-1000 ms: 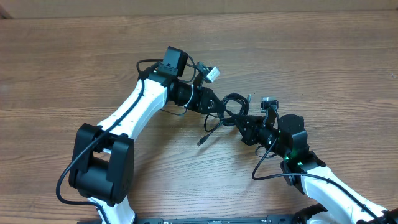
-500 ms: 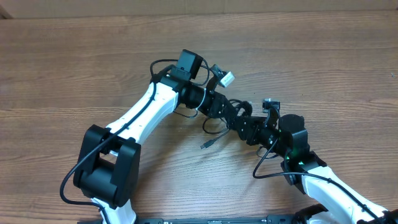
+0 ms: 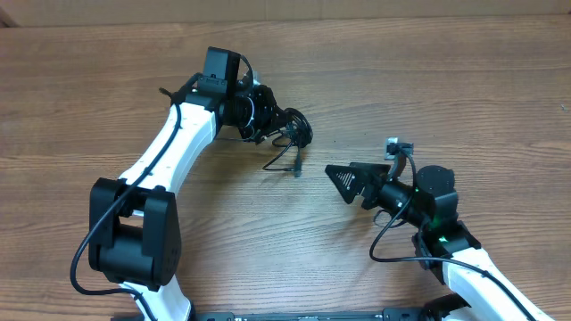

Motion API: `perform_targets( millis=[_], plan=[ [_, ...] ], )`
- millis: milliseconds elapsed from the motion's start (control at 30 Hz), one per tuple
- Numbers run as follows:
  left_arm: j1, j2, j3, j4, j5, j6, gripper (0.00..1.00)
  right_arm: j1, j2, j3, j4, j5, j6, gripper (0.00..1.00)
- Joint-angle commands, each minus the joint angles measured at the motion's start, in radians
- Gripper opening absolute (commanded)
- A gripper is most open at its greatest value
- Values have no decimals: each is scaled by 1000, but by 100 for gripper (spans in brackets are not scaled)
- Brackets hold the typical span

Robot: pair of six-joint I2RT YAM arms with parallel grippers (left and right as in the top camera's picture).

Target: Untangle cables

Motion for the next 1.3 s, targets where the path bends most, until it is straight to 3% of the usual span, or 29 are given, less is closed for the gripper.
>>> perform_targets(
  millis=[0, 267, 400, 467, 633, 933, 1100, 1200, 1267],
  plan=[
    [-45, -26, 18, 5, -49, -147, 4, 54, 29, 8, 8, 8, 78, 100],
    [-181, -26, 18, 5, -188, -154, 4, 107, 91, 8, 50, 81, 398, 99],
    [-230, -26, 18, 9, -243, -157, 4, 107, 90, 8, 64, 120, 480, 84],
    [-246, -26, 18, 12, -246, -179, 4, 107, 90, 8, 61, 153, 480, 68],
    [-265, -26, 18, 8, -246, -314, 4, 108, 91, 8, 37, 208, 480, 58],
    [-317, -26, 18, -2, -232, -647, 4, 108, 116, 8, -10, 306, 474, 62],
    [-354, -26, 18, -2, -259, -719, 4, 109, 149, 8, -3, 306, 475, 61],
    [-374, -26, 18, -2, -262, -795, 4, 109, 163, 8, -3, 306, 475, 51],
    [-381, -26, 18, -1, -266, -822, 4, 109, 163, 8, -3, 306, 471, 30]
  ],
)
